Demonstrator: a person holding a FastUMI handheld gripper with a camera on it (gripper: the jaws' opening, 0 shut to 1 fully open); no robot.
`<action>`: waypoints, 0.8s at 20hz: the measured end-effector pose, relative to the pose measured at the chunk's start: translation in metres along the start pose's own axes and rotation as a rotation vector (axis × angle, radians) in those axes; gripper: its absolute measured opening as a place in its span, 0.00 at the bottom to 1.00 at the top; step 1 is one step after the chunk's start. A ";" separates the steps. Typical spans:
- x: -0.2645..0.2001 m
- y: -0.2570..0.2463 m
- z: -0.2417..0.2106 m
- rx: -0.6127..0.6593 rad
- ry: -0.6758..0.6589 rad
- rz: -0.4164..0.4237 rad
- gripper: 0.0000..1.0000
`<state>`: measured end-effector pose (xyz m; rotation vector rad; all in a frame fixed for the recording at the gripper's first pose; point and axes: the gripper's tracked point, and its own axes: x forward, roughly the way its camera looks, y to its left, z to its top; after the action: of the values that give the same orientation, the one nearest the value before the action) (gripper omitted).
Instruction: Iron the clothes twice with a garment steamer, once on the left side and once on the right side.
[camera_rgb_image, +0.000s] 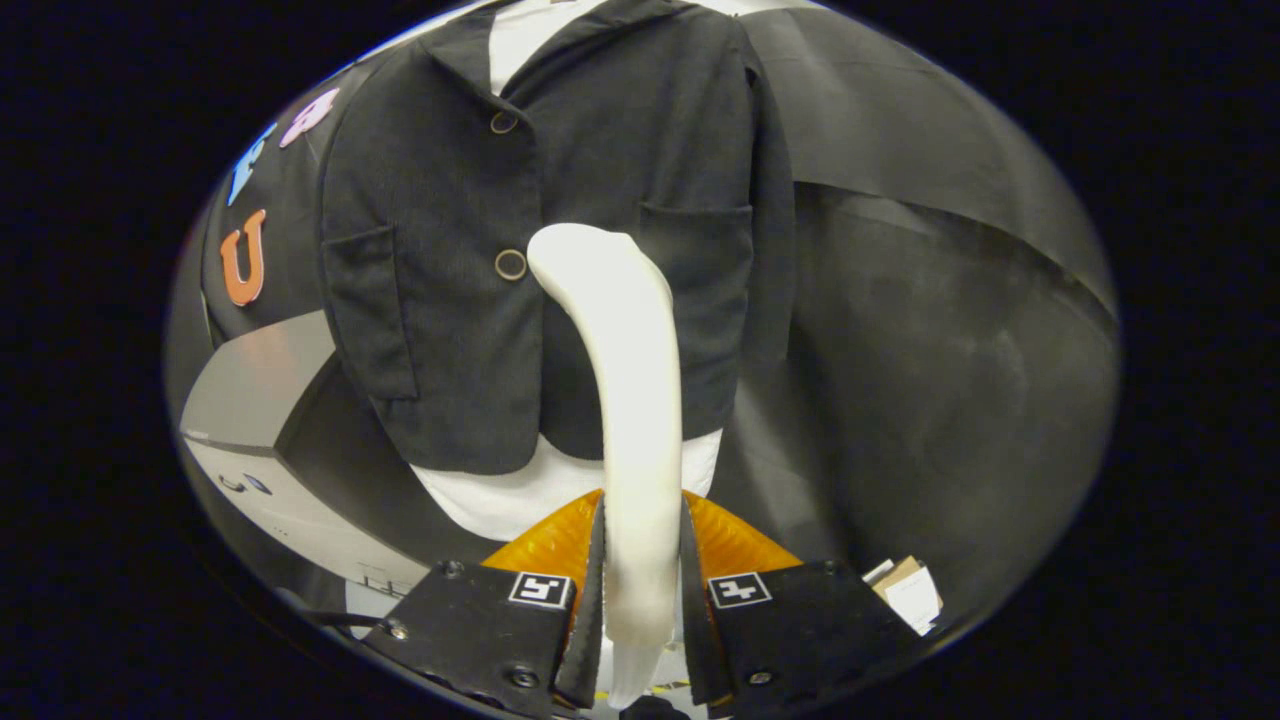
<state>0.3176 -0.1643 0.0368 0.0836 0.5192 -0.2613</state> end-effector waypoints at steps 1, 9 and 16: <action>0.002 0.000 -0.004 0.005 0.007 0.005 0.37; 0.014 -0.007 -0.033 0.008 0.064 0.011 0.37; 0.019 -0.012 -0.044 0.044 0.083 0.059 0.37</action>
<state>0.3087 -0.1733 -0.0110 0.1531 0.5926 -0.2124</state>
